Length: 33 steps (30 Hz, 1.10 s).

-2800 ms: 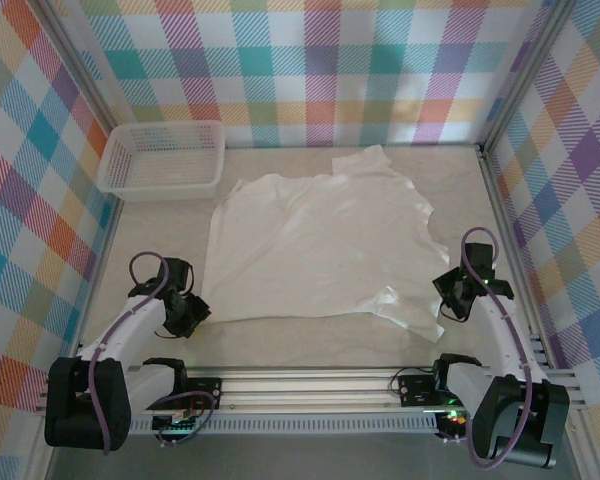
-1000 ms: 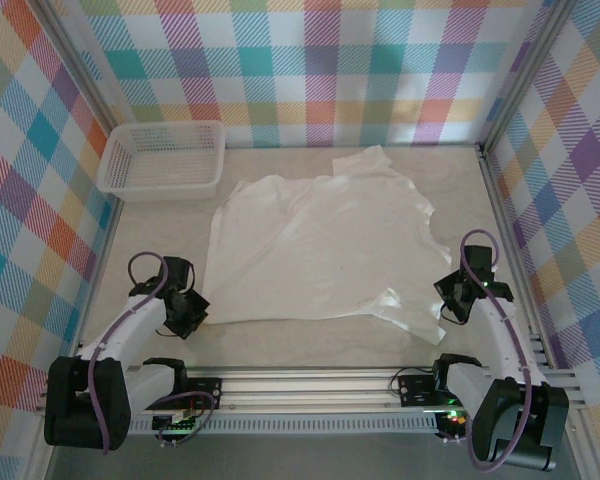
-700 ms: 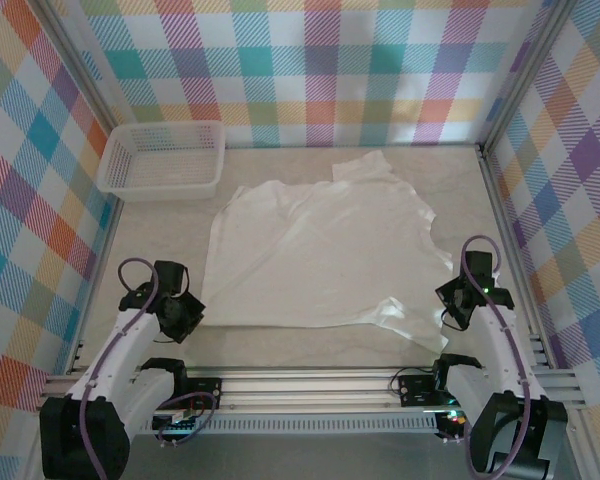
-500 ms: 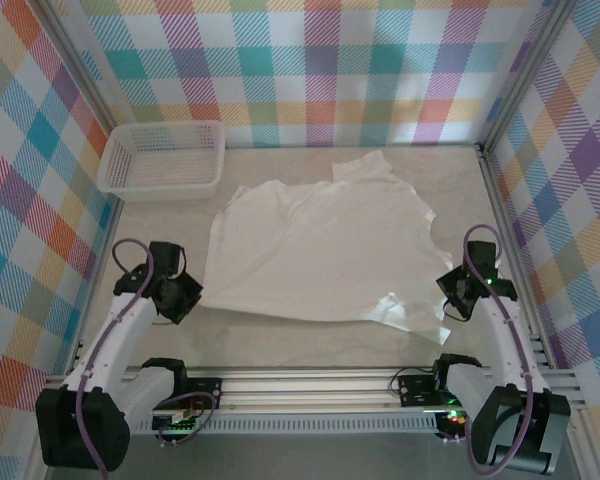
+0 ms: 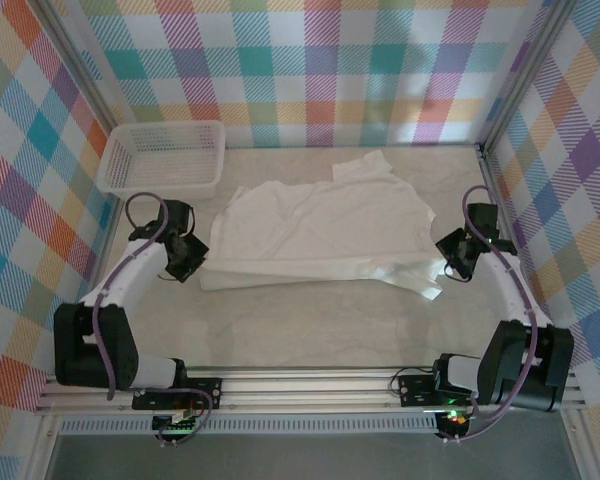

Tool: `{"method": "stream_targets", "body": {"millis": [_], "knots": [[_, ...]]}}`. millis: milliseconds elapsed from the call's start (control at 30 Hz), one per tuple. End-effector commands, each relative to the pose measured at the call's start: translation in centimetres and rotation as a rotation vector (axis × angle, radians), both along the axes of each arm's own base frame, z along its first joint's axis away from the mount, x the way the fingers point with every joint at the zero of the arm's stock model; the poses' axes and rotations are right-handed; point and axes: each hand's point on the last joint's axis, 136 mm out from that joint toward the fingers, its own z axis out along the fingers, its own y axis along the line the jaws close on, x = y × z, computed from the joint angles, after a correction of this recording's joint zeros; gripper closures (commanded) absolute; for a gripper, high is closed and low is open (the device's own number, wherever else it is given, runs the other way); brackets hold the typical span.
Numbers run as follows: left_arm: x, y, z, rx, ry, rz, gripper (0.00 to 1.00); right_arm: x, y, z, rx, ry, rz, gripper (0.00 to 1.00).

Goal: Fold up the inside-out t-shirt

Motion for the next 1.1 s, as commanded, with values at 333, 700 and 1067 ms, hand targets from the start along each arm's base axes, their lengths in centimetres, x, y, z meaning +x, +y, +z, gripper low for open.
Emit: {"method": "stream_targets", "body": {"millis": [333,700,1067], "knots": [[5.3,-0.2,-4.1,0.014,0.059,-0.075,0.92,5.9,0.7,-2.7,0.056,0.03,0.096,0.88],[4.3,-0.6,1.0,0.024,-0.06,-0.137,0.55,-0.7,-0.2,-2.4,-0.025,0.07,0.029,0.52],[0.4,-2.0,1.2,0.011,-0.067,-0.188,0.54,-3.0,3.8,-7.3,0.16,0.138,0.161,0.52]]}}
